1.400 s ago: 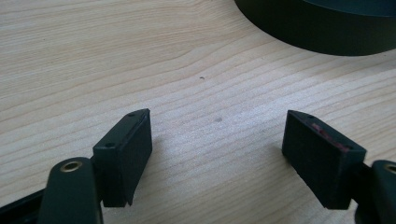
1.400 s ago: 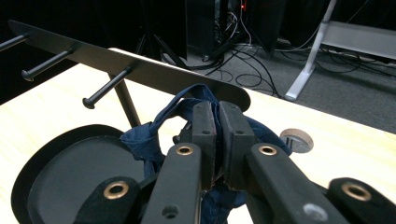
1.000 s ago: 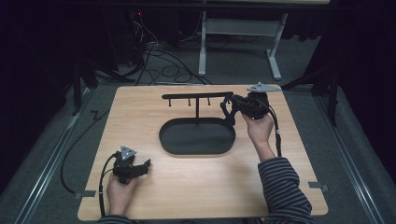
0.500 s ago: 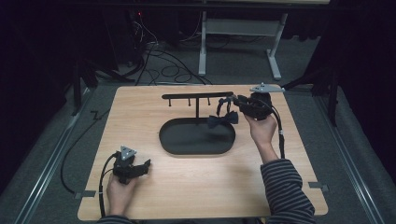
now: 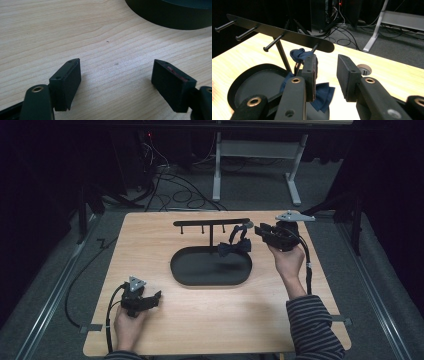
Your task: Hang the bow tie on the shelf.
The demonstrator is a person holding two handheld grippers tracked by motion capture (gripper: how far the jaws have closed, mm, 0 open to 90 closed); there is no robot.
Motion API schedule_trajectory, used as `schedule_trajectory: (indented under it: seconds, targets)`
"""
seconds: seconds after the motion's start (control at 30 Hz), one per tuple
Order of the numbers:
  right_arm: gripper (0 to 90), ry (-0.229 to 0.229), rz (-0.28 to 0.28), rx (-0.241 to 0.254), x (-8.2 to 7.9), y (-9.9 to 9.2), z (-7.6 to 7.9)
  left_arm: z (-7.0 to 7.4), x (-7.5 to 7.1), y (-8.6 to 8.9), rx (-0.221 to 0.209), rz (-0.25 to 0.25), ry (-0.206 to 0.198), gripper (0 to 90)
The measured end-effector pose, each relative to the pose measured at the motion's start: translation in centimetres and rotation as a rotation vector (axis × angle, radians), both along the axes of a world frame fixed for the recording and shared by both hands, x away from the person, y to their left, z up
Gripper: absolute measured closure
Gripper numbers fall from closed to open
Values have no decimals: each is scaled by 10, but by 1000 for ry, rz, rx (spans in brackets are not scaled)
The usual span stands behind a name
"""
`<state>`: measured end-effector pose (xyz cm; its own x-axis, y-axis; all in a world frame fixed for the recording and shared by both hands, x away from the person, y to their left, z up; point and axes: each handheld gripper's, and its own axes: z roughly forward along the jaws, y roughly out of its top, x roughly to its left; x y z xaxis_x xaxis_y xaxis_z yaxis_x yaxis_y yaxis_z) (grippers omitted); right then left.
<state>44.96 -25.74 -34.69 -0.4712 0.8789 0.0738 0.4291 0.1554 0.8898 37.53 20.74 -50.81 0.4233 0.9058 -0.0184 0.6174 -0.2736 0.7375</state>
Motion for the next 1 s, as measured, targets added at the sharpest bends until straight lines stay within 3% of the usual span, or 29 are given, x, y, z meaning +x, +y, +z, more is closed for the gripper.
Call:
schedule_trajectory:
  seconds: [0.2, 0.5, 0.67, 1.0]
  targets:
    - [682, 6, -13, 32, -4, -10, 0, 0, 0, 0, 1, -1, -2, 241]
    - [673, 21, -6, 121, -7, -27, 1, 0, 0, 0, 3, -2, -2, 239]
    - [669, 20, -18, 122, -12, -36, 1, 0, -1, 0, 2, -3, -2, 238]
    - [670, 8, -43, 102, -36, -46, -1, 0, -1, 0, -1, -4, -1, 236]
